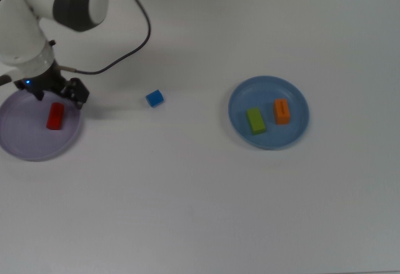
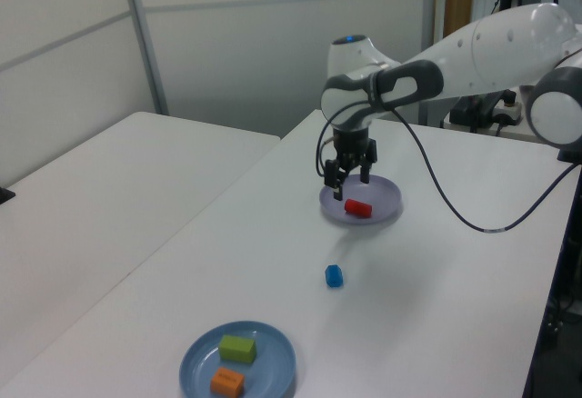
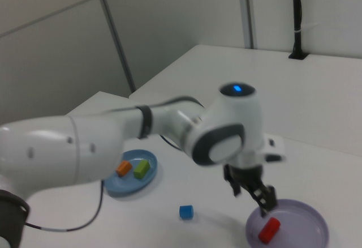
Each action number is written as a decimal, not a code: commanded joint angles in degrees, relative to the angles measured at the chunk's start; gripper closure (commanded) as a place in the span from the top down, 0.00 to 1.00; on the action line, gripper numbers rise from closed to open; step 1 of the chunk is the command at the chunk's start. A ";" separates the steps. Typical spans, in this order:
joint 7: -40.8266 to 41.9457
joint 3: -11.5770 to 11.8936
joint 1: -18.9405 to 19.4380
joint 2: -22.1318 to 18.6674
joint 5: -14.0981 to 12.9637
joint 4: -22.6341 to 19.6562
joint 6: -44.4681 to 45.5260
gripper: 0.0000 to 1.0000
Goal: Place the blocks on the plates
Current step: 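Carry the red block to the lavender plate and release it, then move the gripper down to the blue block and grasp it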
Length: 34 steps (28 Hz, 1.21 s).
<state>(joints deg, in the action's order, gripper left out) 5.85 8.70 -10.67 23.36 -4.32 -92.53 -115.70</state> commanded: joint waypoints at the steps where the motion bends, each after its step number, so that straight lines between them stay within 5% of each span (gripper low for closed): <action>1: -8.13 0.09 5.21 -4.64 -1.04 -1.25 6.01 1.00; 14: -25.18 0.00 15.24 -1.66 -0.87 -3.01 6.81 1.00; 20: -28.36 0.09 17.26 0.28 2.20 -6.43 4.87 1.00; 24: -20.47 -0.61 17.88 0.20 7.31 -8.28 5.22 1.00; 28: -3.33 -1.06 17.62 0.02 7.40 -8.55 6.89 1.00; 34: 5.04 -1.06 17.44 0.20 7.57 -8.11 7.51 1.00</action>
<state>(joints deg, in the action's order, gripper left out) 4.24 7.51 6.79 24.97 2.24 -99.64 -108.96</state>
